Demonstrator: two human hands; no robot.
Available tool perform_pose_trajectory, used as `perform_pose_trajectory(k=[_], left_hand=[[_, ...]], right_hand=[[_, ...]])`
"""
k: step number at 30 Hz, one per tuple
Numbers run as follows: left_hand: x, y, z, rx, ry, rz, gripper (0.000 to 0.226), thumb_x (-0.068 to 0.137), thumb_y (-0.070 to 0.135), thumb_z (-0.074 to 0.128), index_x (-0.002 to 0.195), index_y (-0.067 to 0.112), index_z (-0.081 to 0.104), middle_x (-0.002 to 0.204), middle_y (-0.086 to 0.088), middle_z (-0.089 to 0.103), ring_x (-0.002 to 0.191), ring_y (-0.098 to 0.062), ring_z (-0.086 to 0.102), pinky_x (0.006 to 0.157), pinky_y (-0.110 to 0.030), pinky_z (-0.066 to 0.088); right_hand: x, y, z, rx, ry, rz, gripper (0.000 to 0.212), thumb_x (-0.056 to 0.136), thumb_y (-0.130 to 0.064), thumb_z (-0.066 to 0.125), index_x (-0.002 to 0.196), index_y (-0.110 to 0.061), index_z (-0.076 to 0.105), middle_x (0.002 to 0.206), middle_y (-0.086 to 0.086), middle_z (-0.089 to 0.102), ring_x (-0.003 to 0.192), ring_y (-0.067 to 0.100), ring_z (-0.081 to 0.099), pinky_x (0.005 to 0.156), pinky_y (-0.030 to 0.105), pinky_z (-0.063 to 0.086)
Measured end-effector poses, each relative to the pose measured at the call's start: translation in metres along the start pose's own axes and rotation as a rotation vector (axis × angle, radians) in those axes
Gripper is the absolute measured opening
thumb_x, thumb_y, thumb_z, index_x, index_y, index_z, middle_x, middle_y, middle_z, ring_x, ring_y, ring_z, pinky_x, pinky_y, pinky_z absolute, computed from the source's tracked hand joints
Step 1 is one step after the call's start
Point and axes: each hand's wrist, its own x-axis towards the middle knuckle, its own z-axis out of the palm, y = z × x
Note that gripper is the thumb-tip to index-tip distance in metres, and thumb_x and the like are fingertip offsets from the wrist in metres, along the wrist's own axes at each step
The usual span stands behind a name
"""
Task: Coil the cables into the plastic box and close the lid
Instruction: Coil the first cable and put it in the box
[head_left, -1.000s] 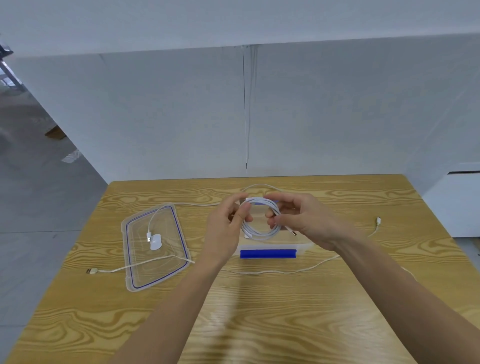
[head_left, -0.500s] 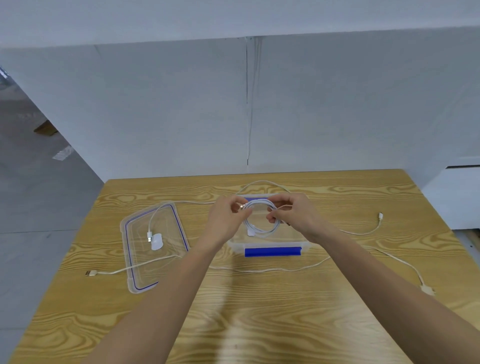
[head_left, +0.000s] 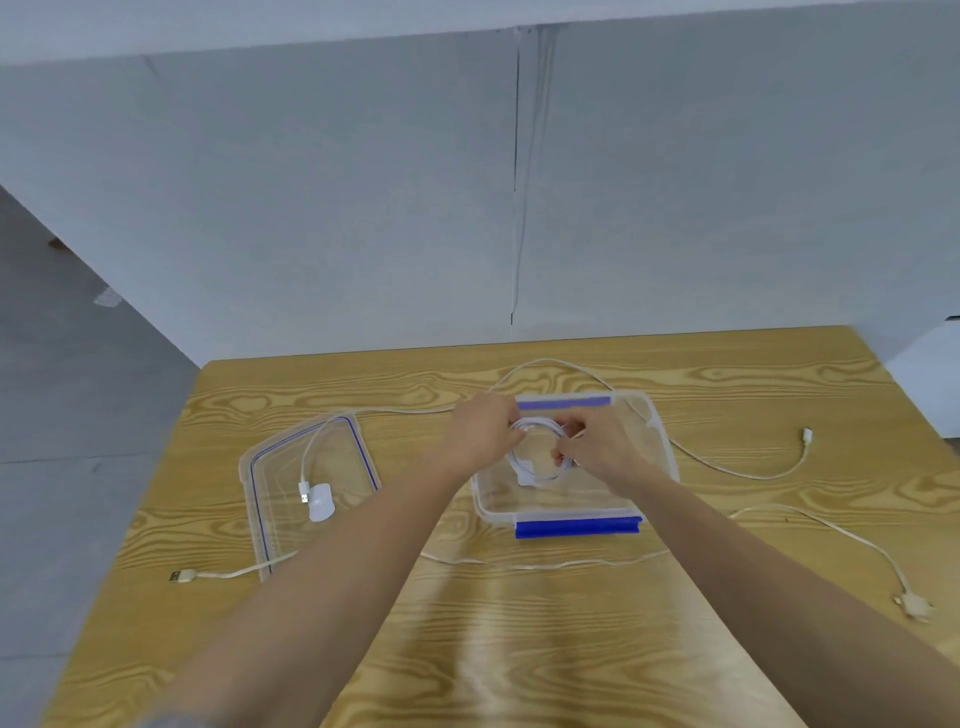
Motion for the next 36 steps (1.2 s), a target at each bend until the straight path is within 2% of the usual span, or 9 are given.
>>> perform_pose_trajectory(k=[3, 5, 9, 13, 16, 20, 27, 30, 36], left_hand=[[0.013, -0.001, 0.011, 0.288, -0.096, 0.061, 0.020, 0.090, 0.024, 0.051, 0.073, 0.014, 0.052, 0.080, -0.007, 0.062, 0.083, -0.028, 0.058, 0.078, -0.038, 0.040], [0.021, -0.002, 0.020, 0.388, -0.148, 0.070, 0.019, 0.090, 0.022, 0.051, 0.073, 0.014, 0.049, 0.075, -0.004, 0.055, 0.084, -0.028, 0.057, 0.089, -0.044, 0.035], [0.030, -0.005, 0.041, 0.468, -0.215, 0.075, 0.025, 0.083, 0.010, 0.055, 0.061, 0.015, 0.044, 0.072, -0.003, 0.051, 0.077, -0.026, 0.052, 0.093, -0.044, 0.032], [0.032, -0.002, 0.059, 0.586, -0.283, 0.087, 0.016, 0.078, 0.004, 0.056, 0.069, 0.017, 0.056, 0.060, 0.002, 0.044, 0.073, -0.023, 0.052, 0.097, -0.046, 0.033], [0.033, -0.001, 0.068, 0.587, -0.324, 0.054, 0.013, 0.082, 0.009, 0.053, 0.076, 0.020, 0.057, 0.070, 0.003, 0.051, 0.078, -0.023, 0.055, 0.105, -0.049, 0.025], [0.033, 0.001, 0.068, 0.599, -0.366, 0.017, 0.012, 0.087, 0.014, 0.049, 0.087, 0.019, 0.060, 0.077, 0.003, 0.052, 0.088, -0.023, 0.059, 0.110, -0.049, 0.019], [0.024, 0.000, 0.074, 0.649, -0.295, 0.023, 0.017, 0.090, 0.016, 0.046, 0.086, 0.019, 0.062, 0.093, 0.000, 0.069, 0.102, -0.025, 0.057, 0.113, -0.050, 0.011], [0.020, 0.003, 0.071, 0.626, -0.266, 0.035, 0.022, 0.092, 0.017, 0.043, 0.097, 0.015, 0.064, 0.103, -0.005, 0.068, 0.110, -0.028, 0.053, 0.111, -0.048, 0.017], [0.005, 0.005, 0.056, 0.515, -0.132, 0.041, 0.017, 0.087, 0.012, 0.048, 0.091, 0.015, 0.064, 0.095, -0.006, 0.068, 0.102, -0.028, 0.056, 0.095, -0.042, 0.030]], right_hand=[[0.016, 0.019, 0.014, -0.033, -0.016, 0.068, 0.033, 0.074, 0.007, 0.058, 0.094, -0.015, 0.071, 0.077, 0.009, 0.067, 0.072, 0.019, 0.061, 0.056, 0.022, 0.049], [0.026, 0.029, 0.022, -0.031, -0.027, 0.094, 0.029, 0.075, 0.008, 0.057, 0.095, -0.009, 0.069, 0.079, 0.009, 0.064, 0.073, 0.019, 0.060, 0.058, 0.024, 0.050], [0.042, 0.046, 0.038, -0.143, -0.041, 0.118, 0.022, 0.078, 0.005, 0.058, 0.095, -0.004, 0.068, 0.084, 0.005, 0.060, 0.080, 0.019, 0.056, 0.066, 0.026, 0.044], [0.052, 0.060, 0.048, -0.281, -0.091, 0.098, 0.013, 0.079, -0.009, 0.065, 0.090, -0.003, 0.069, 0.086, 0.008, 0.064, 0.085, 0.024, 0.060, 0.069, 0.029, 0.044], [0.055, 0.064, 0.053, -0.374, -0.145, 0.075, 0.014, 0.080, -0.011, 0.064, 0.089, -0.003, 0.070, 0.093, 0.013, 0.070, 0.090, 0.029, 0.063, 0.074, 0.032, 0.046], [0.059, 0.067, 0.059, -0.466, -0.188, 0.044, 0.014, 0.080, -0.006, 0.057, 0.082, -0.004, 0.070, 0.088, 0.016, 0.071, 0.087, 0.031, 0.063, 0.068, 0.032, 0.044], [0.062, 0.072, 0.061, -0.541, -0.236, -0.064, 0.013, 0.079, -0.002, 0.055, 0.086, -0.003, 0.066, 0.092, 0.016, 0.066, 0.088, 0.031, 0.061, 0.065, 0.030, 0.040], [0.061, 0.072, 0.057, -0.565, -0.240, -0.080, 0.018, 0.079, -0.005, 0.056, 0.095, -0.006, 0.064, 0.096, 0.014, 0.064, 0.090, 0.030, 0.060, 0.068, 0.033, 0.045], [0.053, 0.061, 0.049, -0.662, -0.260, -0.133, 0.024, 0.088, -0.019, 0.053, 0.107, -0.007, 0.062, 0.108, 0.013, 0.060, 0.098, 0.030, 0.058, 0.079, 0.035, 0.046]])
